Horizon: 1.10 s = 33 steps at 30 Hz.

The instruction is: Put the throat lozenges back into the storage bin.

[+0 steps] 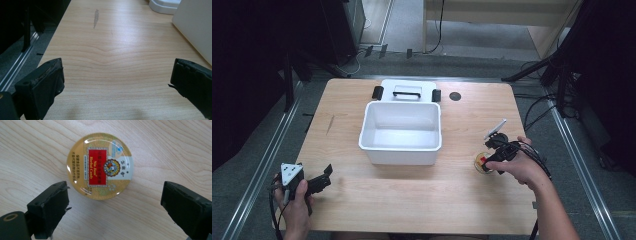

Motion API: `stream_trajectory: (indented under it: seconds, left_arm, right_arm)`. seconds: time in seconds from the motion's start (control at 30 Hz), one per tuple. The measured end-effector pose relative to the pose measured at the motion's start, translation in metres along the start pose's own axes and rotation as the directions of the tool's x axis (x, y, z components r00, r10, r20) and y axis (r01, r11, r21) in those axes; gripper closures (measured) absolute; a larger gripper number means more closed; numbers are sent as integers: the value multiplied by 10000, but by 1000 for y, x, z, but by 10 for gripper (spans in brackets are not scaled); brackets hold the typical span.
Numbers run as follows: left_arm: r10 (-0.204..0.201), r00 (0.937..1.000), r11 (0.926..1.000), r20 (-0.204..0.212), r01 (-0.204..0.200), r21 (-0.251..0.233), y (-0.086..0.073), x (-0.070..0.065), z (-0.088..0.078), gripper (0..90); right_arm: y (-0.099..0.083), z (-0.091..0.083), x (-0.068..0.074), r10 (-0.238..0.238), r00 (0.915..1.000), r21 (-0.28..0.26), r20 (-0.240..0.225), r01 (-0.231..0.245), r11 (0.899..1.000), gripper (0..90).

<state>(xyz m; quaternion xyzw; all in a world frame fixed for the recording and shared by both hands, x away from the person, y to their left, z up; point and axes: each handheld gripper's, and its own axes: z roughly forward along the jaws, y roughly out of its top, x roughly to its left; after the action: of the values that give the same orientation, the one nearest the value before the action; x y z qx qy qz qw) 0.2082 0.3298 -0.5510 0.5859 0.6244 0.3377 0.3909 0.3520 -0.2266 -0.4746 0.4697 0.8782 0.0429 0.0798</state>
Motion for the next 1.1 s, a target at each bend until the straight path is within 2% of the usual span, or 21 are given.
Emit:
stream_trajectory:
  seconds: [0.53, 0.73, 0.97, 1.1]
  left_arm:
    - [38, 10000, 10000, -43, -38, 25, 0, -1, 0, 0]
    - [51, 10000, 10000, -50, -51, 45, 0, -1, 1, 0]
    - [44, 10000, 10000, -48, -43, 76, 0, -1, 1, 0]
    - [41, 10000, 10000, -55, -41, 88, 0, -1, 1, 0]
  right_arm:
    - [17, 7, 6, 238, 9994, 314, -232, -231, 9992, 72]
    - [22, 16, 9, 557, 9982, 579, -222, -544, 9968, 67]
    - [24, 24, 11, 646, 9976, 741, -238, -626, 9953, 92]
    - [26, 28, 11, 792, 9968, 798, -88, -782, 9937, 132]
